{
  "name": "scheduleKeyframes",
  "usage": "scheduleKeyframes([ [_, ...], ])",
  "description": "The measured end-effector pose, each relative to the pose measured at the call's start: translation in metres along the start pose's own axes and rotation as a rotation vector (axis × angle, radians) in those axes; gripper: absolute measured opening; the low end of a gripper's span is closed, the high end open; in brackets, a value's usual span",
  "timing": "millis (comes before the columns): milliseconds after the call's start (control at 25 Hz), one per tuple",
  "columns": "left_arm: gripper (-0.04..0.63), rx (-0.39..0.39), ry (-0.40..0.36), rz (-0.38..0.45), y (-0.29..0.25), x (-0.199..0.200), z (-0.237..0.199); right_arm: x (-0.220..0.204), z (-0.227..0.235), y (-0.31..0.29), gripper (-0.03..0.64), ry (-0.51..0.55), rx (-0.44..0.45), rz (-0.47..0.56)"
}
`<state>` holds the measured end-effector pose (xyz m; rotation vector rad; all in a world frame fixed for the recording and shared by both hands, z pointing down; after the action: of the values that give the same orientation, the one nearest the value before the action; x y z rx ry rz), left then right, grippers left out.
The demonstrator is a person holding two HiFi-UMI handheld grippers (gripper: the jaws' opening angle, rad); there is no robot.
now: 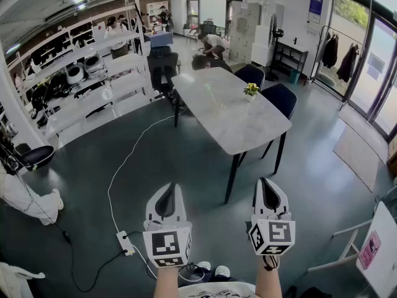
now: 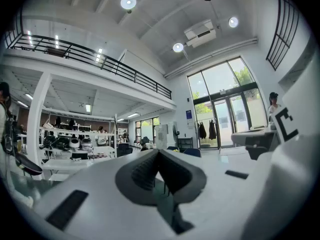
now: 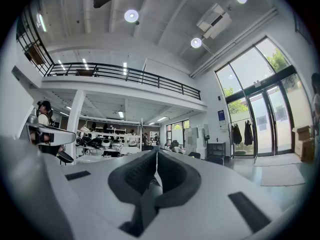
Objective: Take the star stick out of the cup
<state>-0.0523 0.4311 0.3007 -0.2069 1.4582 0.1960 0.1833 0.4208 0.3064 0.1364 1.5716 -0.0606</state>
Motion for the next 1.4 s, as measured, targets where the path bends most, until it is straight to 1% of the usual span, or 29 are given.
scheduleKeyframes([
  [640,0.0,0.009,0.004,0.0,-0.004,-0.002,-0.001,-0.003,-0.002,-0.006,0.021,0.002,0.02,-0.005],
  [800,0.0,0.008,0.007,-0.005,-0.007,-0.004,-0.008,-0.005,-0.007,-0.013,0.023,0.012,0.01,-0.02],
  [960,0.0,0.009,0.01,-0.005,-0.012,-0.007,-0.019,-0.007,-0.016,-0.022,0.026,0.006,0.021,-0.018],
  [1000,0.0,0.01,0.011,-0.004,-0.014,-0.007,-0.023,-0.007,-0.02,-0.025,0.04,0.005,0.03,-0.015],
  [1040,0.0,0.011,0.012,-0.003,-0.015,-0.008,-0.027,-0.007,-0.024,-0.028,0.106,0.003,0.041,-0.013],
  [1080,0.0,0.011,0.012,-0.001,-0.017,-0.008,-0.03,-0.007,-0.027,-0.031,0.156,0.001,0.05,-0.012],
  [1400,0.0,-0.001,0.009,-0.008,-0.03,-0.018,-0.049,-0.014,-0.048,-0.045,0.19,0.003,0.06,-0.01],
])
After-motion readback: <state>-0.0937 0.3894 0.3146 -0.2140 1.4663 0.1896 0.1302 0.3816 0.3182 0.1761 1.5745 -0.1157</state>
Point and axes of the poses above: the fingertips, and each gripper's own axes: y backward along the fingers, z to its right, x out of its top, the point moved 1 cm from there along y, backward along the fingers, and after that the axes turned 3 degrees about -x, right-handed, at the moved point
